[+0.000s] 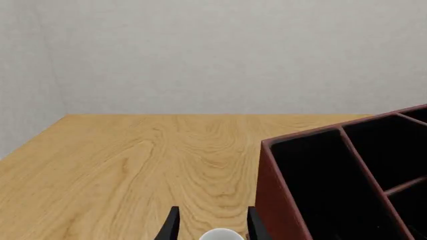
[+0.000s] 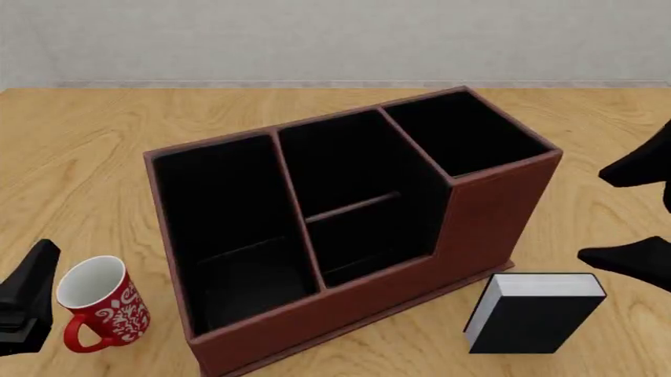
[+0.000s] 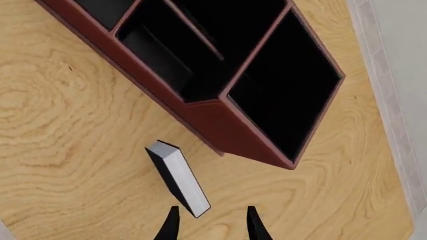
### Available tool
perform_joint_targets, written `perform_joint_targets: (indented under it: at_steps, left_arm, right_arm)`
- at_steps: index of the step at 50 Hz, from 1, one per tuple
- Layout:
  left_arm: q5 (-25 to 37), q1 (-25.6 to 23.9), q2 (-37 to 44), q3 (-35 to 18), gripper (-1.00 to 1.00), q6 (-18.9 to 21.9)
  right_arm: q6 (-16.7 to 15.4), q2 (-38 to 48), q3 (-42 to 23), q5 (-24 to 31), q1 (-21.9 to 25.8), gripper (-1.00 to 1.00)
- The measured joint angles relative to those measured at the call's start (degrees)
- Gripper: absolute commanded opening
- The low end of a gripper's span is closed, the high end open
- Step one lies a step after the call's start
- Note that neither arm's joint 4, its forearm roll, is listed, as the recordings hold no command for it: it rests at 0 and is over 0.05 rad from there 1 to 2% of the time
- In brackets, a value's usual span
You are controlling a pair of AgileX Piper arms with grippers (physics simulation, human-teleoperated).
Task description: Pick up the book and place it in the right compartment of the caddy.
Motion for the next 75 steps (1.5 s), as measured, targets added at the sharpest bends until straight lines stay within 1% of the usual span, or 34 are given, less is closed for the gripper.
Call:
perform_joint_targets:
  at_steps: [25,43,58,75]
  left_arm:
    - [0.0,0.0,0.0,0.0,1.00,0.0]
    - [0.0,0.0,0.0,0.0,1.00,0.0]
    - [0.0,0.0,0.0,0.0,1.00,0.0]
    - [0.0,0.0,0.0,0.0,1.00,0.0]
  right_arm:
    - [4.2,1.4,6.0,-2.8,2.8,1.00]
    - [4.6,3.4,7.5,-5.4,1.2,1.00]
    - [6.4,3.8,10.0,-7.3,2.3,1.00]
    - [6.7,4.5,11.9,-8.7,1.8,1.00]
